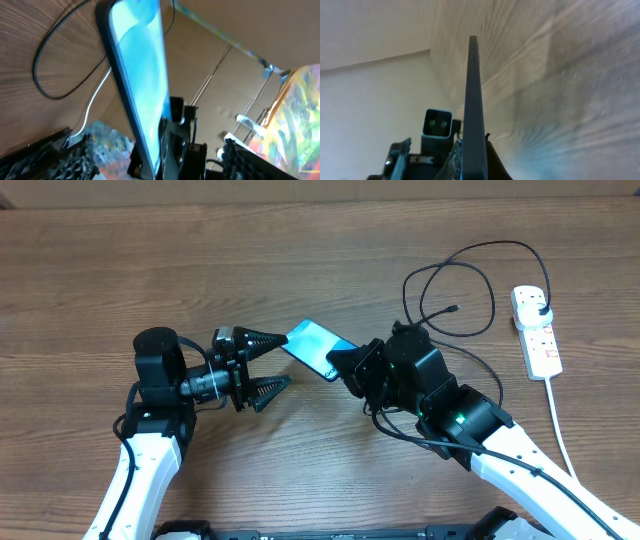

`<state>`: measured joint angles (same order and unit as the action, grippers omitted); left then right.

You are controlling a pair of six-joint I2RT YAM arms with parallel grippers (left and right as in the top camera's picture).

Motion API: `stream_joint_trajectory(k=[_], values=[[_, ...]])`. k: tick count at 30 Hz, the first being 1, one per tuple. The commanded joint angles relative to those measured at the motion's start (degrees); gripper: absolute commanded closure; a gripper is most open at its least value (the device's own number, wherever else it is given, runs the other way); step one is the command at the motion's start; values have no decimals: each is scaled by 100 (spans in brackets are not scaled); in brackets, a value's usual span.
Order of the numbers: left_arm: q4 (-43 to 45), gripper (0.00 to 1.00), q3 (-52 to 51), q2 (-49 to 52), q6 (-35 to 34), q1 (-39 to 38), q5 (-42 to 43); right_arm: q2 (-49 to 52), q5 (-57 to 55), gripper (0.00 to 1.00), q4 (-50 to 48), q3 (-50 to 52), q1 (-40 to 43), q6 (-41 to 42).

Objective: Plug charger to phone and switch on socket

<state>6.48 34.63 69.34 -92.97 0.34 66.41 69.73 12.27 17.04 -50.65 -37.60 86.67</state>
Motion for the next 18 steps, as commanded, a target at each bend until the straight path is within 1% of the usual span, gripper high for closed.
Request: stream_joint_trajectory(k=[1, 7, 11, 14, 18], values=[[17, 18, 7, -2, -46, -44, -280, -70, 459, 96, -142, -116, -37, 859], [20, 20, 7, -2, -46, -44, -297, -70, 737, 96, -450, -116, -63, 960], [20, 25, 7, -2, -48, -44, -313, -70, 756, 96, -717, -116, -184, 1005], [20, 28, 7, -2, -50, -44, -315, -59, 752, 96, -713, -116, -289, 1263], [20, 32, 7, -2, -114, -44, -319, 26, 708, 96, -715, -116, -433, 1386]])
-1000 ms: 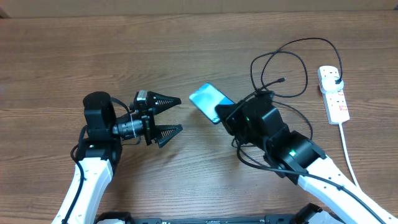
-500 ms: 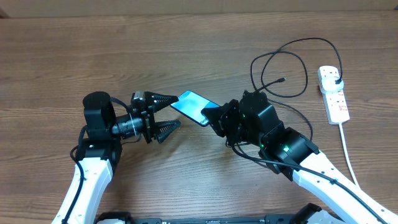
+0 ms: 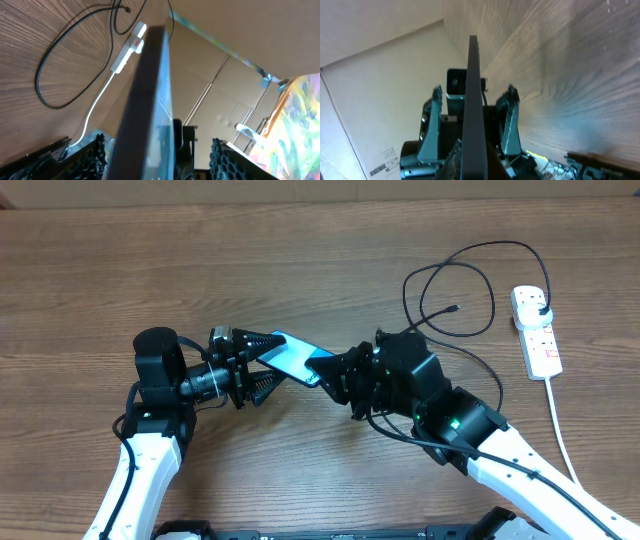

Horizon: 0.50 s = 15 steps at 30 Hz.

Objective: Plug charger to phone and switch on socket

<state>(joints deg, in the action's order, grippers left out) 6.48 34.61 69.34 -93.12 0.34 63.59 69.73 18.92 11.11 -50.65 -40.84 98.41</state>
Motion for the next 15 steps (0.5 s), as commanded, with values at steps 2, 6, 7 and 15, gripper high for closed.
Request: stream_joint_trajectory(k=[2, 6, 7, 15], values=[[20, 34, 9, -2, -151, -44, -35, 127, 48, 96, -131, -116, -190, 330], [20, 39, 9, -2, -170, -44, -59, 374, 48, 96, -175, -116, -378, 846], [20, 40, 9, -2, -170, -44, -59, 415, 48, 96, -201, -116, -402, 901], [17, 44, 9, -2, -85, -42, 7, 525, 7, 96, -358, -116, -376, 940]])
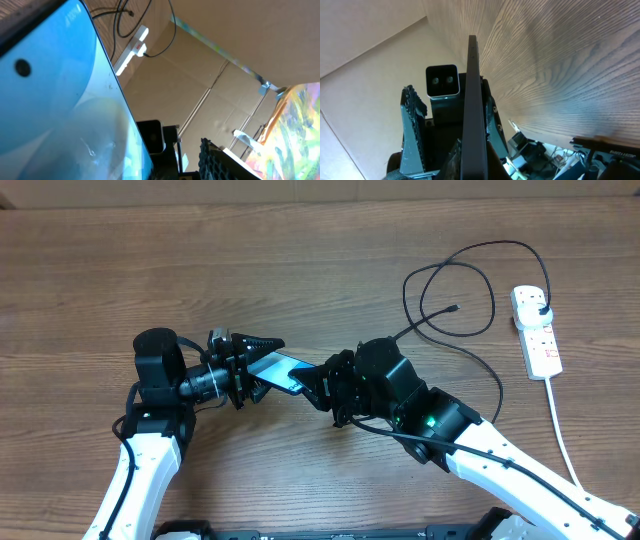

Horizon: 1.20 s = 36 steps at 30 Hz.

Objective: Plug charger to phone and switch on socket

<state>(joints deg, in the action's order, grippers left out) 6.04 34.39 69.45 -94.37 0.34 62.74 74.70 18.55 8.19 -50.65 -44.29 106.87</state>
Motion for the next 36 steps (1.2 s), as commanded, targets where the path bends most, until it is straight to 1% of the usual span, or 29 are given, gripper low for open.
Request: stream_joint_trajectory(k=[1, 4, 8, 10, 11, 14, 19, 23, 25, 30, 32, 36], values=[[61, 44, 31, -13, 76, -42, 92, 28, 46, 96, -66, -116, -24, 94], [57, 44, 31, -13, 216, -42, 92, 28, 74, 96, -57, -116, -22, 94], [-2, 49, 31, -13, 278, -42, 90, 28, 131, 96, -59, -116, -22, 94], [-2, 54, 31, -13, 326, -42, 90, 28, 136, 96, -61, -116, -22, 94], [-2, 60, 31, -13, 415, -39, 90, 28, 142, 96, -61, -116, -22, 94], [-2, 66, 31, -13, 533, -37, 90, 28, 219, 96, -59, -116, -22, 92], [-2, 75, 31, -13, 551, -37, 92, 28, 216, 96, -39, -116, -22, 87], [-2, 76, 31, -13, 570, -37, 94, 28, 214, 96, 2, -116, -22, 68], [-2, 79, 31, -13, 588, -37, 92, 28, 212, 96, 63, -116, -22, 68], [-7, 90, 31, -13, 813, -37, 87, 28, 210, 88, 306, -116, -22, 70], [-7, 92, 31, -13, 870, -37, 85, 28, 210, 85, 308, -116, -22, 68], [-24, 92, 31, -13, 872, -37, 4, 28, 201, 77, 313, -116, -22, 68]])
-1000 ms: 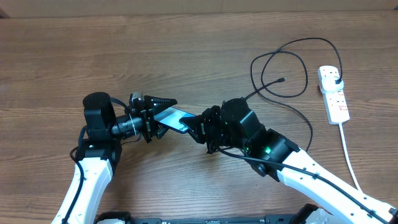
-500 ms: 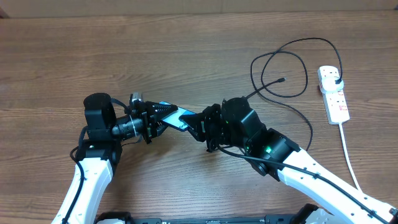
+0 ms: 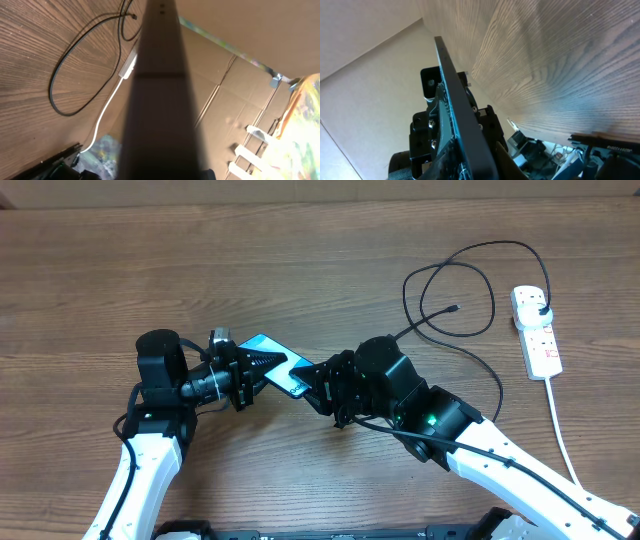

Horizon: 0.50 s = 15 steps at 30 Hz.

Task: Plug charger to phone and switch on socket
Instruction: 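Open the right gripper and pull it away from the phone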

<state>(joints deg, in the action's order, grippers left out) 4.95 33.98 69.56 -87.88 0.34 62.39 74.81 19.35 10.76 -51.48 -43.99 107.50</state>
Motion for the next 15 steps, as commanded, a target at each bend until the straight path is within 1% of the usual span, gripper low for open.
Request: stream_joint_trajectory(k=[1, 3, 5, 6, 9, 10, 11, 15], values=[[87, 92, 72, -24, 254, -37, -2, 17, 94, 75, 63, -33, -52, 4], [74, 90, 72, -24, 396, -37, -83, 17, -98, 73, 160, -33, -52, -72], [-103, 89, 72, -24, 584, -37, -236, 17, -623, 72, 297, -33, -52, -586], [-289, 90, 72, -24, 699, -37, -345, 17, -1040, 70, 374, -33, -52, -1014], [-984, 90, 72, -20, 905, -37, -627, 17, -1915, 59, 553, -33, -52, -1943], [-1399, 92, 72, -20, 1064, -37, -772, 17, -2323, 51, 625, -33, -50, -2444], [-1582, 93, 72, -20, 1172, -37, -826, 17, -2503, 47, 654, -33, -50, -2726], [-2210, 96, 72, -20, 1591, -39, -763, 17, -3272, 32, 767, -33, -50, -4188]])
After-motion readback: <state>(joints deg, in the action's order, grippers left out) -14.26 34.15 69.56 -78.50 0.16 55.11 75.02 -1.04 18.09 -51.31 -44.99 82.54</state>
